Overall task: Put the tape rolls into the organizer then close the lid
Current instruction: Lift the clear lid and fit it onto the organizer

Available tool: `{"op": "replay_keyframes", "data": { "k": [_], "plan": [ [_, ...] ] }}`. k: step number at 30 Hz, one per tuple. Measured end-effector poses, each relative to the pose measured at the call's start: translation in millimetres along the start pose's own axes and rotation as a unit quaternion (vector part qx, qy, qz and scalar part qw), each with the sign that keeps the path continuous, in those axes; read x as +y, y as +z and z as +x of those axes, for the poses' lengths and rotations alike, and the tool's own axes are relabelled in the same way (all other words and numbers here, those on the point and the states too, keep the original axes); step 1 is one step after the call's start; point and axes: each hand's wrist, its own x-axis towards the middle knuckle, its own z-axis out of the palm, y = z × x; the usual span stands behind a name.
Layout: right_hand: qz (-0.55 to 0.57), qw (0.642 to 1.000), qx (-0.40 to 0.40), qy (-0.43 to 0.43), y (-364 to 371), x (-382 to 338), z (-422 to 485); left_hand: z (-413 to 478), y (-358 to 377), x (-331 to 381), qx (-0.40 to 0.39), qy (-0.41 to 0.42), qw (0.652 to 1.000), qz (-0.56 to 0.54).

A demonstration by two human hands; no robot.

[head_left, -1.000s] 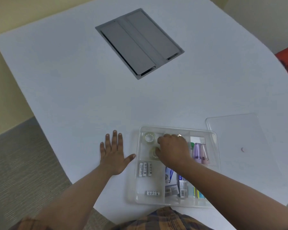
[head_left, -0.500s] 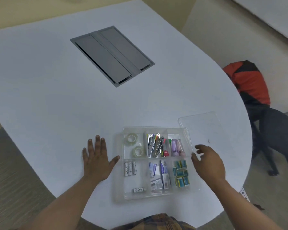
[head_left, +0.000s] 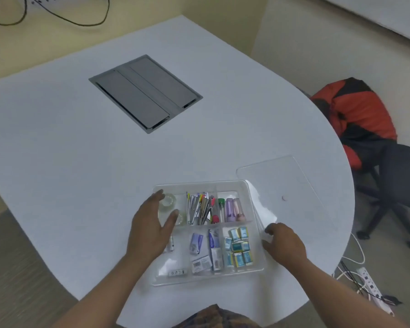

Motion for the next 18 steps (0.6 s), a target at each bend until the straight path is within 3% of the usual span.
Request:
{"op": "replay_keyframes", "data": {
  "k": [8,13,16,18],
  "plan": [
    [-0.026,0.999,-0.032,-0.025,-1.7,13.0,16.0,-14.8,51.4,81.3,-0.035,0.031,0.999,-0.023],
    [0.069,0.992,0.106,0.023,-40.8,10.7,22.2,-7.7,61.1,102.8,-0.037,0.028,0.998,-0.033],
    [0.095,0.972,0.214,0.0,-75.3,10.5,32.1,2.4,60.6,112.1,-0.03,0.024,0.998,-0.04],
    [0.108,0.967,0.23,-0.007,-91.7,9.9,40.8,9.6,58.4,116.9,-0.026,0.021,0.999,-0.043]
  ]
}}
